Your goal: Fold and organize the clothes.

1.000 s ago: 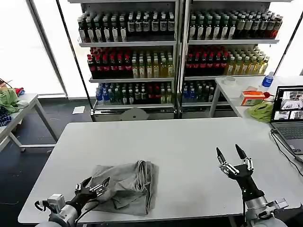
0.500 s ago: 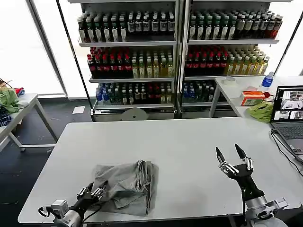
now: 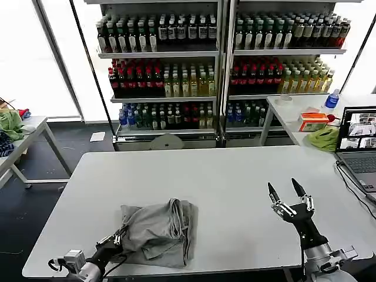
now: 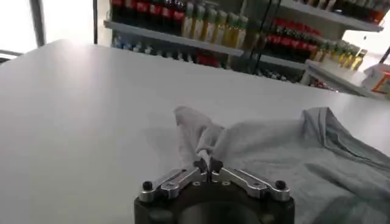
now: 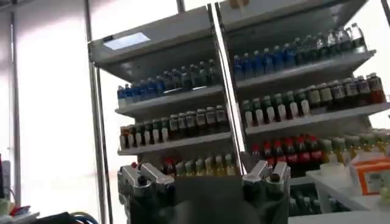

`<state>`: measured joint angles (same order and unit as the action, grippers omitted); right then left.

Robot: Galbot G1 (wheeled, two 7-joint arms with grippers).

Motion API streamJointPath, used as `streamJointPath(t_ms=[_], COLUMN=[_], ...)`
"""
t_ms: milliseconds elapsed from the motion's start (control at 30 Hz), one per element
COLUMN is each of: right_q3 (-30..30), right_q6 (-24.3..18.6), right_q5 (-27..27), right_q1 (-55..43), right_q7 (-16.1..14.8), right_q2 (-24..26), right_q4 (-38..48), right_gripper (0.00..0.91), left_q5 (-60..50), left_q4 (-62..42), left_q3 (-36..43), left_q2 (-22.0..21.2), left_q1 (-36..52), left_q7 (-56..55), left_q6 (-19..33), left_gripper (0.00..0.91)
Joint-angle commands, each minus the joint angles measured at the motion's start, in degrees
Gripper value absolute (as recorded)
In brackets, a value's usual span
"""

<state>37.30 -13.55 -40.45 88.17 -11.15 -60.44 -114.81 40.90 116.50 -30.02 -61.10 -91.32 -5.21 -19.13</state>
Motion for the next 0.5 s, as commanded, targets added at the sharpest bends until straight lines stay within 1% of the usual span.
streamJointPath(t_ms=[33,200,267,400,500], right_q3=[0.0,0.3,0.3,0.3,-0.1], right_q6=[0.0,0.0,0.0,0.0,0.0], right_q5=[0.0,-0.2,-0.3,-0.4,-0.4], right_q1=[0.0,0.0,-0.1,-0.3,-0.7], right_q7=[0.0,0.0,0.0,0.0,0.0], right_q2=[0.0,0.1,0.2,0.3,0.3], right_q4=[-0.1,-0.2,-0.1,0.0,0.4], right_gripper=[0.907,0.907,0.907,0.907,0.907], left_q5=[0.0,2.3,3.0,4.6,4.2], left_q4=[0.1,1.3,1.5,0.2,0.2], left_q3=[-0.5,-3.6,-5.5,-11.7,-13.2], left_q2=[-0.9,-1.0,-0.5,1.2,2.3], left_q1=[0.2,0.0,-0.3,-1.0,-2.6], left_q7=[-0.4,-0.2,0.3,2.0,3.5], left_q6=[0.6,0.5,0.4,0.3,0.5], left_gripper=[0.010,0.010,0.010,0.010,0.010])
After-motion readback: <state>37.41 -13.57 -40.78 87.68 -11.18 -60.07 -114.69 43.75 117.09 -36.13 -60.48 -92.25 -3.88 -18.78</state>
